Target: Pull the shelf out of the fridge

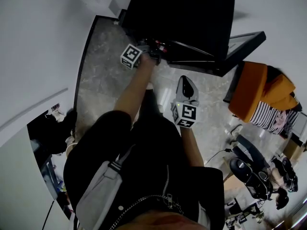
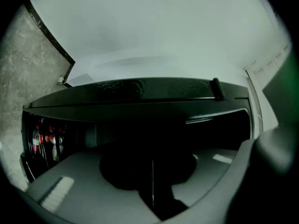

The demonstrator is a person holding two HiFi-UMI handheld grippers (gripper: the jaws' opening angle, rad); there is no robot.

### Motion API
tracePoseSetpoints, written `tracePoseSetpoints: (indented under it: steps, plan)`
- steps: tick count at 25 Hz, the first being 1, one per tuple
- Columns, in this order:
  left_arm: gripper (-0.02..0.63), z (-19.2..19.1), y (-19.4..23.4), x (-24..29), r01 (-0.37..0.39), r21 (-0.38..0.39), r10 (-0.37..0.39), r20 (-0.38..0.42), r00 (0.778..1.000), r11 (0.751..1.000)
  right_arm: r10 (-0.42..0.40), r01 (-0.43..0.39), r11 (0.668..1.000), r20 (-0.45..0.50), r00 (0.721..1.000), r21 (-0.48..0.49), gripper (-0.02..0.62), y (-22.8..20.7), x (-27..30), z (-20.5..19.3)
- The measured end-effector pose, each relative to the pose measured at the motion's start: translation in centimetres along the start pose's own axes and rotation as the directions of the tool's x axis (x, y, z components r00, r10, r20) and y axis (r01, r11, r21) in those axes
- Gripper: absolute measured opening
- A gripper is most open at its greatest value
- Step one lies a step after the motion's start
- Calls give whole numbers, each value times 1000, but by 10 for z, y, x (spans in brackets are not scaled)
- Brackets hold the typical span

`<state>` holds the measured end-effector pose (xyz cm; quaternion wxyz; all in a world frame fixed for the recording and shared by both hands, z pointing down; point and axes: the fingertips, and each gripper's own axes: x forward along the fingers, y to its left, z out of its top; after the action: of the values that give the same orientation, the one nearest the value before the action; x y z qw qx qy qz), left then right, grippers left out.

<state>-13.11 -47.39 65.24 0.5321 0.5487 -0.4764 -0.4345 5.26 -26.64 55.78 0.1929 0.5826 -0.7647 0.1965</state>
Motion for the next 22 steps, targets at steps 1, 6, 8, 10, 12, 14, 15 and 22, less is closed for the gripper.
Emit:
tracePoseSetpoints:
  steps: [1,6,8,10,12,14,15,22]
  plan:
    - [85,1,1,0,0,-7,0,2,1000,1000,-3,3,1000,1,1000,1,2,0,0,0]
    - [32,0,-3,1,35,-29,-35,-7,999,999,-12,12,1000,5,1000,7,2,0,2,-2]
    - [32,-1,-3,2,38,-34,-38,-12,999,999,-11,11,1000,3,1000,11,2,2,3,-3]
    - [31,-1,-2,2,34,-36,-34,-22,999,999,-8,8,1000,6,1000,10,2,5,4,-4]
    - [31,-2,-2,2,29,-33,-30,-32,999,999,-5,5,1000,6,1000,10,2,7,4,-4]
    - [31,-4,-3,0,27,-31,-28,-39,999,999,-4,4,1000,10,1000,8,2,8,5,-2]
    - [31,-4,-3,-3,27,-30,-29,-40,999,999,-4,4,1000,13,1000,10,2,9,5,-2]
    - [32,-4,-2,-19,42,-14,-43,-71,997,999,-2,1,1000,38,999,25,2,11,2,0]
